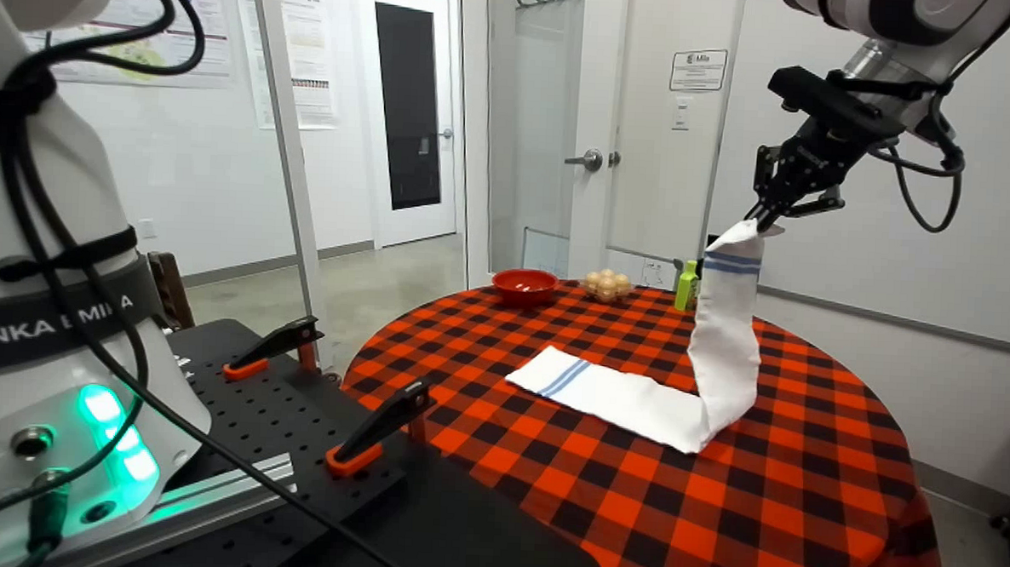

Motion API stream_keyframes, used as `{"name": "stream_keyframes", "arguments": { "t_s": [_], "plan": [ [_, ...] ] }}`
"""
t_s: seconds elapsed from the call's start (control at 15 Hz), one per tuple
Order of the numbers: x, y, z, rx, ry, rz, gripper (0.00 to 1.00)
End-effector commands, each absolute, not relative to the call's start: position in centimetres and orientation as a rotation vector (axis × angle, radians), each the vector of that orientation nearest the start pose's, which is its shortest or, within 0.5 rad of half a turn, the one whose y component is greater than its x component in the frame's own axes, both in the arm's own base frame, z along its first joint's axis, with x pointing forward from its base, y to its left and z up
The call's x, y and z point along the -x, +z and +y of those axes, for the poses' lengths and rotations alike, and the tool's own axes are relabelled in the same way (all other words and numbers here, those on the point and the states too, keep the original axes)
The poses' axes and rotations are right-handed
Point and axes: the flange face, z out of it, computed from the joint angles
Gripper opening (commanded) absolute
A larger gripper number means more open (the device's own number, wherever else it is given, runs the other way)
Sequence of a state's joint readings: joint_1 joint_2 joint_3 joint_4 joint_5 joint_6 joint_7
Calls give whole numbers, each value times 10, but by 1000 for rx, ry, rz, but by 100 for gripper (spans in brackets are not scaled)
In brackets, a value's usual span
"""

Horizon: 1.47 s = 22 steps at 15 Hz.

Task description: Fold the white towel two times over

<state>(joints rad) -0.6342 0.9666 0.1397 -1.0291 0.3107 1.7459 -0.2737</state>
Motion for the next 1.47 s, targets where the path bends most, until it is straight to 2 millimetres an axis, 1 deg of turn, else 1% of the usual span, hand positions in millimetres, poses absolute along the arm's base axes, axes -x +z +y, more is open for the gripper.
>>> {"name": "stream_keyframes", "arguments": {
  "t_s": [0.0,0.33,0.6,0.8,0.93,1.07,1.4],
  "plan": [
    [-661,254,-391,2607,-2,582,1],
    [-660,267,-407,2609,-77,630,1],
    [-656,284,-431,2583,-165,726,1],
    [-652,291,-445,2570,-210,776,1],
    [-652,291,-446,2576,-218,778,1],
    [-652,286,-441,2581,-192,758,1],
    [-664,271,-414,2577,-132,687,1]
  ]
}}
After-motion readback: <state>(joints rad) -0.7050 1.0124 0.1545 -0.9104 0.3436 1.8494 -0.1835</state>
